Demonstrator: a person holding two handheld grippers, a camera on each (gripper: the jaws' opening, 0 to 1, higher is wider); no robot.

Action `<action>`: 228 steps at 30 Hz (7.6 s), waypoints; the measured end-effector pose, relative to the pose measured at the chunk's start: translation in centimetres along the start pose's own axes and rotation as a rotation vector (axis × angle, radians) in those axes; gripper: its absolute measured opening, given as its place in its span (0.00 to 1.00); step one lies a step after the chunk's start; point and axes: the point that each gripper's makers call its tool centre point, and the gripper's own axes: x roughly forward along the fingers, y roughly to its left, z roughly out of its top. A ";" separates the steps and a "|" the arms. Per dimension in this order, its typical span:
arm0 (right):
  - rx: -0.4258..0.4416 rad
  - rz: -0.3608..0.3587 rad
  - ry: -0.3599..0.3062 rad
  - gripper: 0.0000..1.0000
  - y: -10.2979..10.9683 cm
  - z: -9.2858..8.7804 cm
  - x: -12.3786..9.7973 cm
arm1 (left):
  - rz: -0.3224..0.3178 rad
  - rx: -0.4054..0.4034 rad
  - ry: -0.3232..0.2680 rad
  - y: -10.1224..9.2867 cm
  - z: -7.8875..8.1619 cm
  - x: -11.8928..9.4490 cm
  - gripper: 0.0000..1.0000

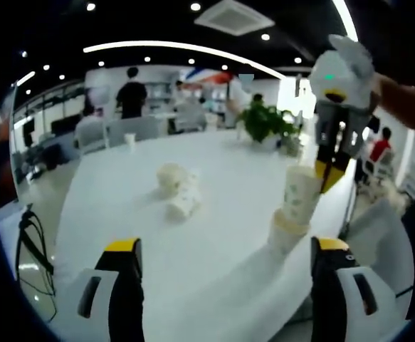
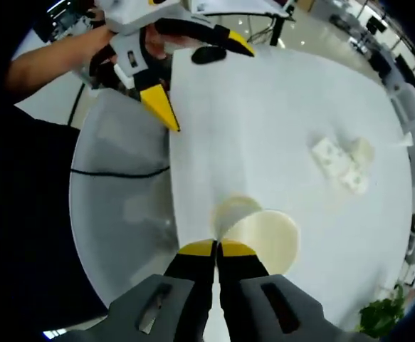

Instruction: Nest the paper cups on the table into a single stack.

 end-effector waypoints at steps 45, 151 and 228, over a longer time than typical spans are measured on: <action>0.036 0.001 0.004 0.00 -0.7 -0.3 5.3 | 0.014 -0.025 -0.002 0.2 -0.1 -0.3 0.93; 0.518 -0.480 -0.982 1.00 -8.8 -13.7 -2.8 | -0.012 0.023 0.019 2.6 1.4 3.1 0.98; 0.646 -0.430 -0.985 0.98 -9.3 -15.5 0.1 | -0.231 0.237 0.548 5.8 4.6 22.6 0.85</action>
